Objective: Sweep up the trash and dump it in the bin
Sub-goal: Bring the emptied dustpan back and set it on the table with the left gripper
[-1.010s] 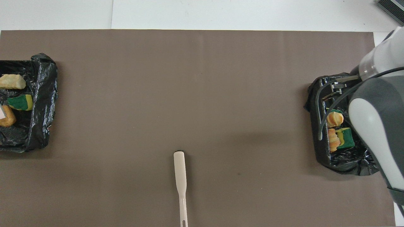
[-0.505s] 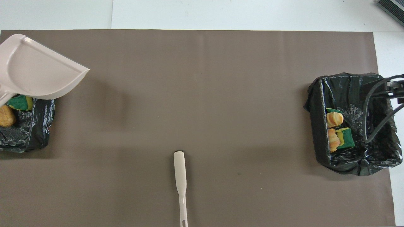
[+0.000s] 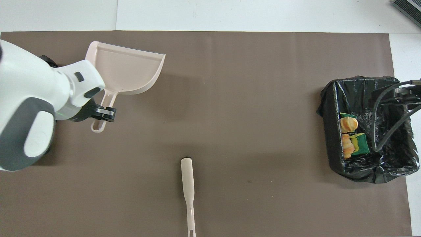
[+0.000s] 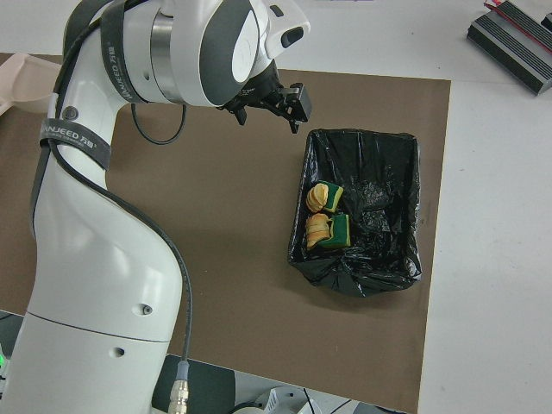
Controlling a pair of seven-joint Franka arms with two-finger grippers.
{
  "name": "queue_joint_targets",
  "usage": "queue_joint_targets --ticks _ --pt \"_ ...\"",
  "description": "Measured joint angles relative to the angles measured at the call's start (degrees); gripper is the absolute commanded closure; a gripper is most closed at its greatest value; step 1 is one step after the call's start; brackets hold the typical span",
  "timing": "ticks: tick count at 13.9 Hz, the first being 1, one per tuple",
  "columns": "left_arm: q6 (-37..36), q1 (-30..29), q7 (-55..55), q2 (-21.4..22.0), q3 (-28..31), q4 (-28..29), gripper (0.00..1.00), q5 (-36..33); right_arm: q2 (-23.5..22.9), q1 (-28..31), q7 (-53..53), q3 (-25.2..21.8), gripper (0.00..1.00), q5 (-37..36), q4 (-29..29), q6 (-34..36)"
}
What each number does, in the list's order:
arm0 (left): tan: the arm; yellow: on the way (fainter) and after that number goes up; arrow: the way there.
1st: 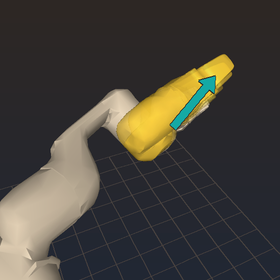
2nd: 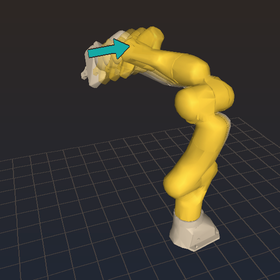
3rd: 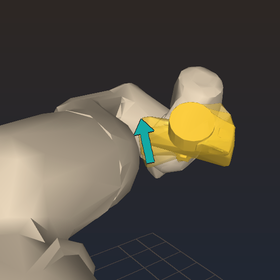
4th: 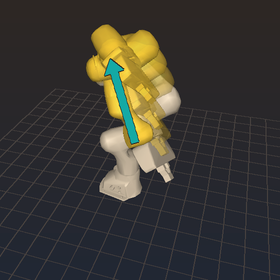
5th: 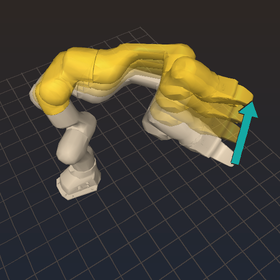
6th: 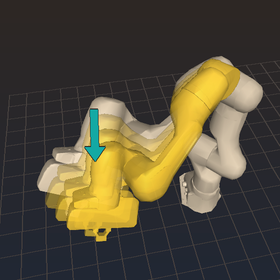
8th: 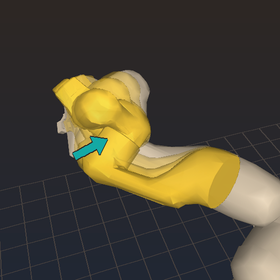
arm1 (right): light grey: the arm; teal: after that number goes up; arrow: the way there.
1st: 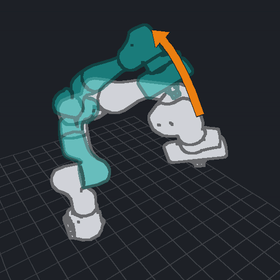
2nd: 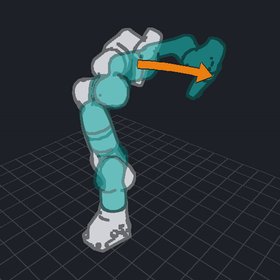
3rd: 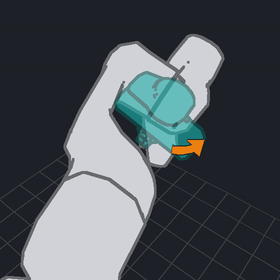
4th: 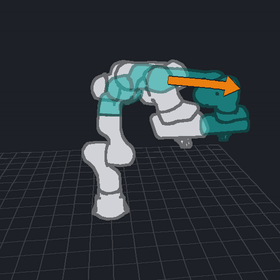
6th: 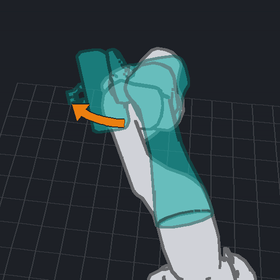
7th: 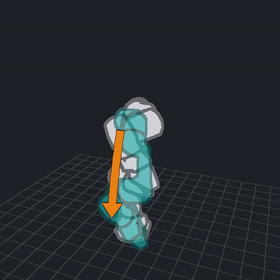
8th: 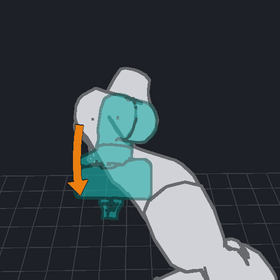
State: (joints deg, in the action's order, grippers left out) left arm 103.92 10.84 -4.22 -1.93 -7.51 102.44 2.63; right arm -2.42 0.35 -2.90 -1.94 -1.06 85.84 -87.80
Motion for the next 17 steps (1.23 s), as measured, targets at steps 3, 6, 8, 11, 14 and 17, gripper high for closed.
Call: queue_joint_targets --ticks 3,6,8,11,14,17 --pt "9.67 6.76 -9.41 -3.55 0.04 3.60 1.00 0.33 0.00 0.00 0.00 -0.01 0.00 0.00 0.00 0.00" --pt "18.27 11.31 -13.91 -9.71 0.06 4.31 1.00 0.34 0.00 0.00 0.00 -0.01 0.00 0.00 0.01 0.00" --pt "20.55 11.91 -13.94 -12.21 0.09 4.31 1.00 0.34 0.00 0.00 0.00 -0.01 0.00 0.00 0.01 0.00" --pt "22.92 13.07 -14.10 -14.04 0.09 4.53 1.00 0.35 0.00 0.00 0.00 -0.01 0.00 0.00 0.01 0.00" --pt "25.03 14.20 -18.04 -14.65 0.12 5.37 1.00 0.38 0.00 0.00 0.00 -0.01 0.00 0.00 0.01 0.00" --pt "26.14 14.81 -18.93 -14.68 0.12 6.97 1.00 0.38 0.00 0.00 0.00 -0.01 0.00 0.00 0.01 0.00"
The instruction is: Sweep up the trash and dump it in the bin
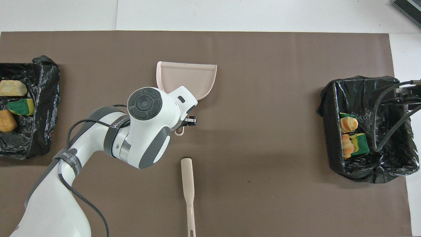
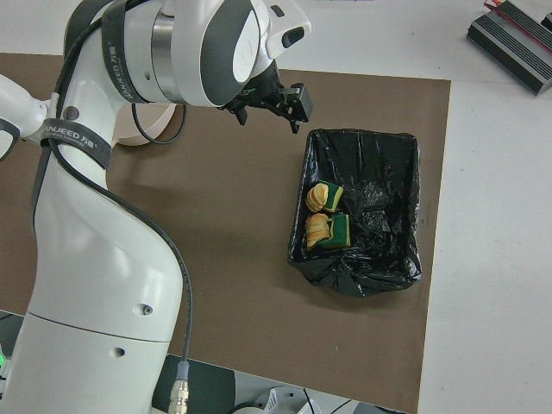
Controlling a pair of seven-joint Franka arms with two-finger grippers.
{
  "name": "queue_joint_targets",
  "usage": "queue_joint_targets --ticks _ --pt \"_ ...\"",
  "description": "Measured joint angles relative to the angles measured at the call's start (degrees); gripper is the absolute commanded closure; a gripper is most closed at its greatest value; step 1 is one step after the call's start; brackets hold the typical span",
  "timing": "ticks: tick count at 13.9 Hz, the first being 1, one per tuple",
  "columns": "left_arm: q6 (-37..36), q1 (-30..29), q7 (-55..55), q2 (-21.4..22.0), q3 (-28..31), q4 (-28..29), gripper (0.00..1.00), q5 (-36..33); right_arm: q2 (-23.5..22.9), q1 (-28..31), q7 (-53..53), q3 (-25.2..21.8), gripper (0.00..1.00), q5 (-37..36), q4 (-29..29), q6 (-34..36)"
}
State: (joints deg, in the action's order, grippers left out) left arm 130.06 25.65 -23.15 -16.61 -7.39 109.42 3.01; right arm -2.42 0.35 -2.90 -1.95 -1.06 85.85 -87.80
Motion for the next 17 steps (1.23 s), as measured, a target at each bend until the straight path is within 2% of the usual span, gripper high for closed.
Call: queue_joint_targets --ticks 1,2,3,4,5,10,12,17 --pt "0.21 0.07 0.00 0.00 0.03 0.25 1.00 0.00 0.00 0.00 0.00 0.00 0.00 0.00 0.00 0.00" --pt "0.36 0.11 -0.01 0.00 0.04 0.43 0.64 0.00 0.00 0.00 0.00 0.00 0.00 0.00 0.00 0.00" --pt "0.42 0.12 -0.01 0.00 0.05 0.50 0.37 0.00 0.00 0.00 0.00 0.00 0.00 0.00 0.00 0.00" --pt "0.40 0.13 -0.14 -0.01 0.08 0.54 0.03 0.00 0.00 0.00 0.00 0.00 0.00 0.00 0.00 0.00" --pt "0.28 0.13 -0.36 -0.02 0.17 0.56 0.00 0.00 0.00 0.00 0.00 0.00 0.00 0.00 0.00 0.00" --pt "-3.62 -2.20 -0.43 2.73 2.06 -0.29 0.00 -0.02 0.00 0.00 0.00 0.00 0.00 0.00 0.00 0.00" --pt "-4.49 -5.00 0.77 4.51 2.40 -0.59 0.00 -0.10 0.00 0.00 0.00 0.00 0.00 0.00 0.00 0.00" --pt "-12.82 -15.53 15.22 10.71 2.91 -1.16 0.00 -0.10 0.00 0.00 0.00 0.00 0.00 0.00 0.00 0.00"
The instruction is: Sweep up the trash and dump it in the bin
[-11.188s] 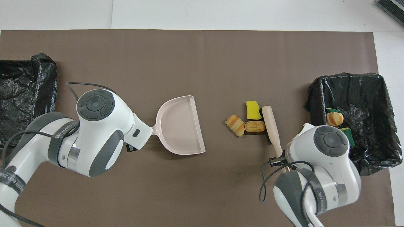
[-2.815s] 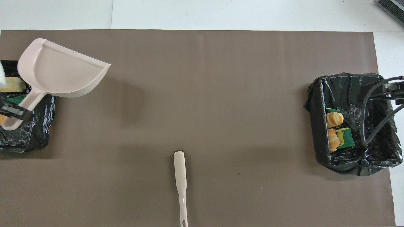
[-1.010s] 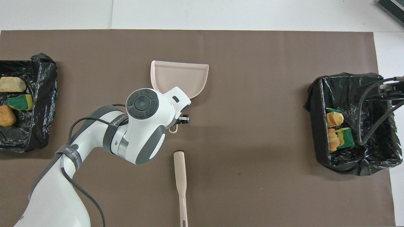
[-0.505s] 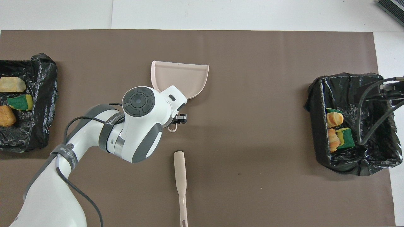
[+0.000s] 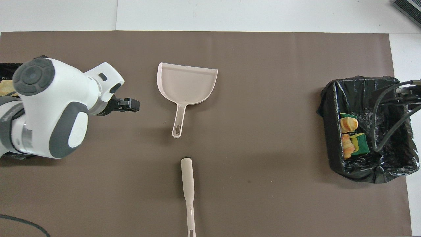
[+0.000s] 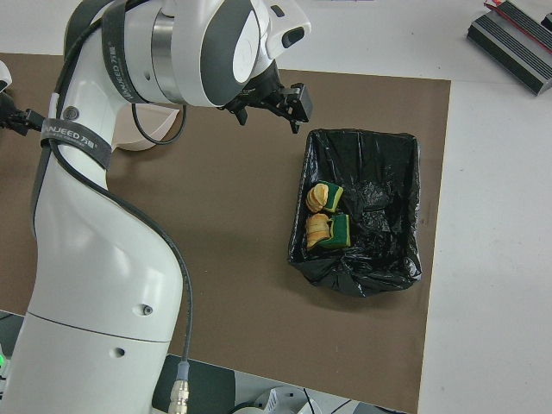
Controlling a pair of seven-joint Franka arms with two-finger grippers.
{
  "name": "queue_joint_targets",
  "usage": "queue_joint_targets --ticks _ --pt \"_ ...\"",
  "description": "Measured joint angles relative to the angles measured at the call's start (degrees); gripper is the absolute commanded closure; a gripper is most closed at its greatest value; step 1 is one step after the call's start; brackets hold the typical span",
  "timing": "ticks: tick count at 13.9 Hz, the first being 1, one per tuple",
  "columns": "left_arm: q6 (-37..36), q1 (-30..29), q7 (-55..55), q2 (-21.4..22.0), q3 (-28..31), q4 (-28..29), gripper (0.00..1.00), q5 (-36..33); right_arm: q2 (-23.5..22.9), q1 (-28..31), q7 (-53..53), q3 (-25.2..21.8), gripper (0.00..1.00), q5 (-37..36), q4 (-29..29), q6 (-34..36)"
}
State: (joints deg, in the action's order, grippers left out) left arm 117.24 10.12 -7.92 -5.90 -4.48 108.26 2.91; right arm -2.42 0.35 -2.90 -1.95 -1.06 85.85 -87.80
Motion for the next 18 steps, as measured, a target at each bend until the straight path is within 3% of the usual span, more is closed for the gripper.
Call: queue_joint_targets --ticks 6,13,18 --pt "-8.91 -10.67 15.98 6.59 0.16 -0.29 0.00 0.01 0.00 0.00 0.00 0.00 0.00 0.00 0.00 0.00" --pt "-28.01 -11.18 16.36 10.12 1.26 -13.51 0.00 0.01 0.00 0.00 0.00 0.00 0.00 0.00 0.00 0.00" --pt "-31.55 -11.19 16.55 13.30 1.97 -13.82 0.00 0.01 0.00 0.00 0.00 0.00 0.00 0.00 0.00 0.00"
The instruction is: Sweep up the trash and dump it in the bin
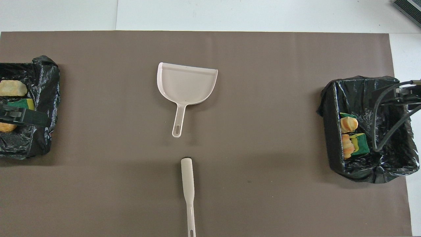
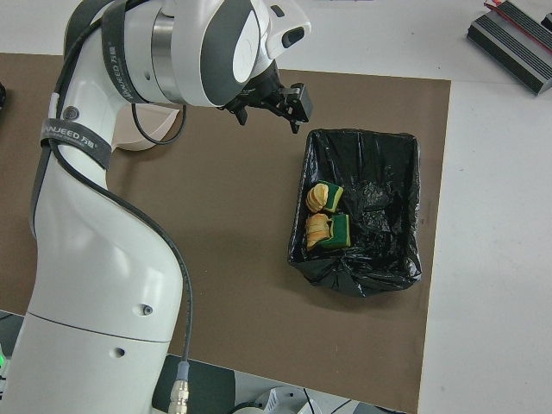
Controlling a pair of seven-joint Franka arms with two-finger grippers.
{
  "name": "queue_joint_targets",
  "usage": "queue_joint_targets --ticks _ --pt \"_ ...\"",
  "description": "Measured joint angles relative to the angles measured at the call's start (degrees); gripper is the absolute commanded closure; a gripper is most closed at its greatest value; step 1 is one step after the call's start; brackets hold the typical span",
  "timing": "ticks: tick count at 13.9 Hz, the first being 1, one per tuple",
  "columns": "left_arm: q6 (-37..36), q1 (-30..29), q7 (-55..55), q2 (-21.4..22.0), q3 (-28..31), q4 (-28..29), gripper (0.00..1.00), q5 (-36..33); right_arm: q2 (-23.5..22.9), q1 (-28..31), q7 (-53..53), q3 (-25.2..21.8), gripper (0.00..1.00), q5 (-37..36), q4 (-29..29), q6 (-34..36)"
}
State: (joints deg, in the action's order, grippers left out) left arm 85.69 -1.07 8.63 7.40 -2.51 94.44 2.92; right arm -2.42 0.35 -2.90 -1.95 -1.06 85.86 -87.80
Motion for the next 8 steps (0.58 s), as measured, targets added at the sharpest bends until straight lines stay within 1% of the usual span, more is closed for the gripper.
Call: queue_joint_targets --ticks 8 --pt "0.06 -0.64 0.25 0.59 0.29 0.04 0.00 0.00 0.00 0.00 0.00 0.00 0.00 0.00 0.00 0.00"
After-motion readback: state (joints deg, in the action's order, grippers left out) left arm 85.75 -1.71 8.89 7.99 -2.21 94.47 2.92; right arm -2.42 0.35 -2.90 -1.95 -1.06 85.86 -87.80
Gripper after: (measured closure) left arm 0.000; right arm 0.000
